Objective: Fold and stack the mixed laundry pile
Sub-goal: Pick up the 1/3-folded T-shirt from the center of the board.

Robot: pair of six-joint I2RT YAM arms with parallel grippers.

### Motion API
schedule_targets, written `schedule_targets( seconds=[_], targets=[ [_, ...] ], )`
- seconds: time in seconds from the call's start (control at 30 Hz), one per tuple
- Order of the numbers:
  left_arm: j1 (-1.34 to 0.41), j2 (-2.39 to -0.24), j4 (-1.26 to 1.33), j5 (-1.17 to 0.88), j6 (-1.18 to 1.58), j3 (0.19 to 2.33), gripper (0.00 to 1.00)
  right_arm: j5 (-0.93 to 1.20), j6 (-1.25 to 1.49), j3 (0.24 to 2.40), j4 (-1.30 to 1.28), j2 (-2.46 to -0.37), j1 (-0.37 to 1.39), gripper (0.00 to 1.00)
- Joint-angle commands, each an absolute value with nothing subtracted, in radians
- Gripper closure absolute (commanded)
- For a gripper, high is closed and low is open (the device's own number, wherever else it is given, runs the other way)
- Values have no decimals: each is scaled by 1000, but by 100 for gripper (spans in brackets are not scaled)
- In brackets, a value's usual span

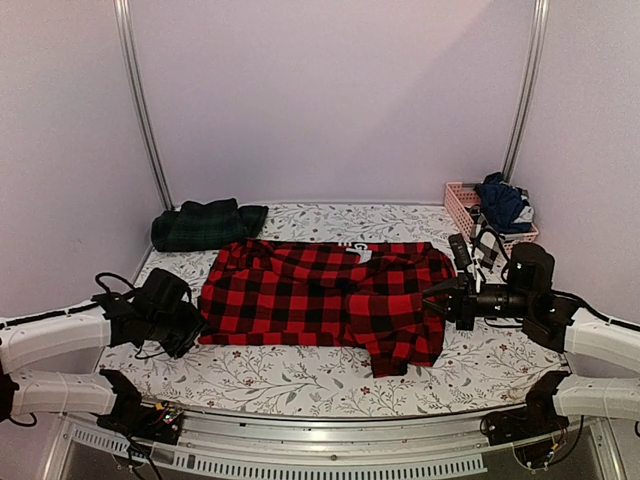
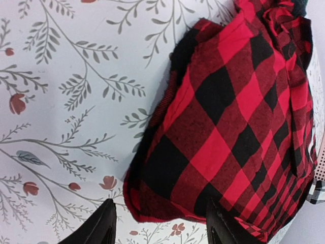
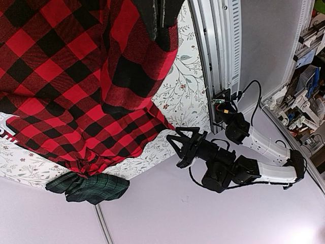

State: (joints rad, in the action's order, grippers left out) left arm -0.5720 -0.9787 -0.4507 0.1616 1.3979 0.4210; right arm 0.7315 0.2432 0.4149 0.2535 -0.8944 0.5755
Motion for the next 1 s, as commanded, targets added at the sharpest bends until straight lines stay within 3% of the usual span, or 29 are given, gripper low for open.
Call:
schedule_targets(
  seconds=[0.0, 0.2, 0.4, 0.5, 0.7, 0.97],
  targets=[
    [-509, -1034, -427, 112, 1447, 412, 42, 719, 232, 411, 239, -880, 580, 100],
    [-485, -1107, -364, 51, 1457, 401, 55, 719, 228, 427, 221, -875, 580, 100],
    [-480, -1114, -330, 15, 1469, 385, 87, 719, 228, 433, 213, -870, 580, 100],
    [-476, -1085, -364, 34, 1470, 399, 98, 711, 227, 447, 207, -862, 580, 100],
    [-468, -1085, -407, 100, 1405, 487, 100, 618, 177, 527, 166, -856, 578, 100],
    [-439, -1208, -409, 163, 1300, 646, 100, 562, 79, 666, 135, -995, 524, 100]
  ],
)
